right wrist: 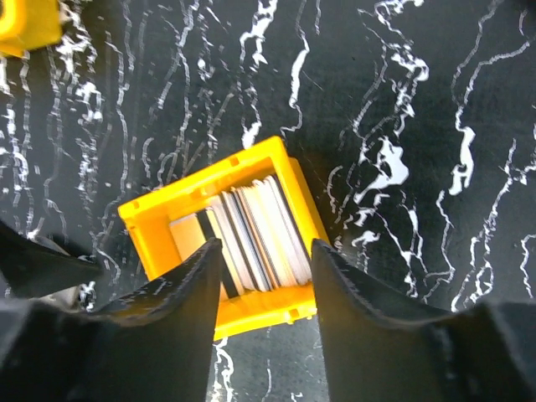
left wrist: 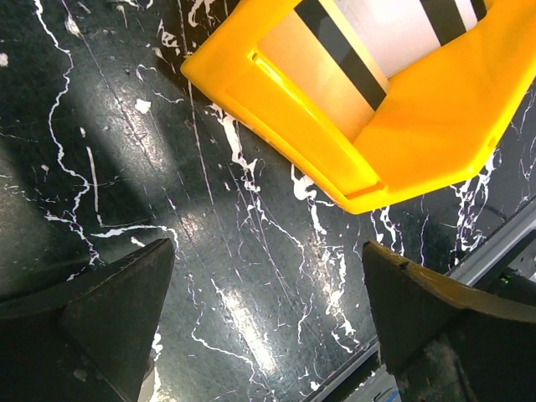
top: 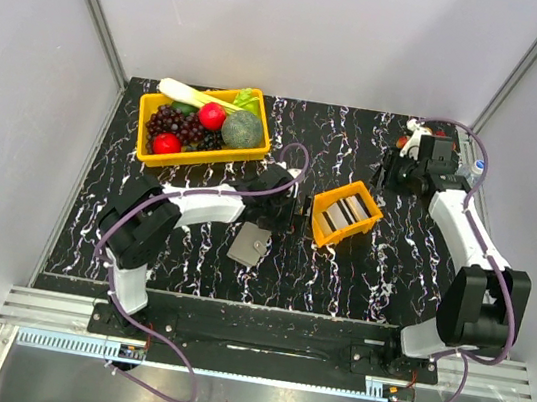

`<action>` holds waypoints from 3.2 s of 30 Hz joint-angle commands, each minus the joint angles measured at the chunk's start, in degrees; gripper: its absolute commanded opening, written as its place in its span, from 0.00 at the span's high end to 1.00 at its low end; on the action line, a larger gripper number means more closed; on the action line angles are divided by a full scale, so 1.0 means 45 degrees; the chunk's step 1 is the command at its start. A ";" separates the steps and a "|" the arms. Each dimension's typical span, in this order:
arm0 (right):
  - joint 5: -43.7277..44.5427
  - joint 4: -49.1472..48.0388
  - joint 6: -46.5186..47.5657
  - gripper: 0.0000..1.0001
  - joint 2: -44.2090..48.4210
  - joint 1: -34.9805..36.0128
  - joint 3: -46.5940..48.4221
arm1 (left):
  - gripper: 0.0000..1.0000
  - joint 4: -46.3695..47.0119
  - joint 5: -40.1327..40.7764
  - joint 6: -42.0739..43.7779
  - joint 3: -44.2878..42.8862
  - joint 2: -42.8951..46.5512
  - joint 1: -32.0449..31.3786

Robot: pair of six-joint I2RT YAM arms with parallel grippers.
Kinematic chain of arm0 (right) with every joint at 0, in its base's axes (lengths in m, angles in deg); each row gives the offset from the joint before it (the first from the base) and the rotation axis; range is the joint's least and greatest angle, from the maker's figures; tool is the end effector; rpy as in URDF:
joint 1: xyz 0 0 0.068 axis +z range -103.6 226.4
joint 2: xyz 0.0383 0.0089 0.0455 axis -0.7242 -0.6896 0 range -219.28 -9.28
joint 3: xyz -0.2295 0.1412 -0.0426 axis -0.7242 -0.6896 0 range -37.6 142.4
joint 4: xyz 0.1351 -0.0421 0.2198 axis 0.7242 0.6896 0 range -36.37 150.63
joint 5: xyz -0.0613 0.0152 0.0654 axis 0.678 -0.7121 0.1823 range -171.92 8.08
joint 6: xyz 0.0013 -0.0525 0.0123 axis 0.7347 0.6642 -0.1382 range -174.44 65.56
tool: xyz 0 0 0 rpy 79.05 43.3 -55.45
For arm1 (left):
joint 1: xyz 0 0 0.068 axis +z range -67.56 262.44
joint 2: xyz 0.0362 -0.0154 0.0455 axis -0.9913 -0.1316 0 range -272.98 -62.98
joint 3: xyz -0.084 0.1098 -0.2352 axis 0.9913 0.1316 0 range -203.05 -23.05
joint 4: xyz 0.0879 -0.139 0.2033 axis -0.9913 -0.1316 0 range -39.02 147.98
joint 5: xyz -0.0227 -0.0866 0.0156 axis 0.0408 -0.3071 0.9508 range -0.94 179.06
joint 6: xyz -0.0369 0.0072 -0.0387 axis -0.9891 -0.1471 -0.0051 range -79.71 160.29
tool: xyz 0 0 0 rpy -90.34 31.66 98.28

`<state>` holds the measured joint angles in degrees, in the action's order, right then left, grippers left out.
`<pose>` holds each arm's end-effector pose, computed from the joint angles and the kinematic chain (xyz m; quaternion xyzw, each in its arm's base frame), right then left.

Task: Put the credit cards into the card holder
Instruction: Move the storage box to the center of the board, then pick up the credit card from the storage box.

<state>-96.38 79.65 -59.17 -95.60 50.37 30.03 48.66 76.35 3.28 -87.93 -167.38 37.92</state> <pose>0.3299 0.0317 0.2789 -0.0423 0.9159 0.1448 0.3720 0.2686 -0.2751 0.1778 0.0997 0.9259 -0.3066 0.1970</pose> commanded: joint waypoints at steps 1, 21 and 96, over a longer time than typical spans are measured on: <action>-0.1101 -0.0139 -0.0159 0.51 0.0083 0.0056 0.0439 | 0.02 0.0606 -0.0281 -0.0036 -0.0640 -0.0159 -0.0030; 0.2781 0.0527 0.0973 0.58 -0.2066 0.2223 0.0712 | 0.10 0.0411 -0.0632 -0.0134 -0.1968 -0.1429 0.0126; 0.7236 -0.1993 0.1969 0.60 -0.3043 0.3103 -0.0323 | 0.18 0.0763 -0.1277 -0.0407 -0.2418 -0.2113 0.0497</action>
<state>-67.85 73.68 -51.61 -108.76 63.24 29.27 50.40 71.30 1.66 -96.33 -176.32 39.67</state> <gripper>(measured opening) 0.404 0.827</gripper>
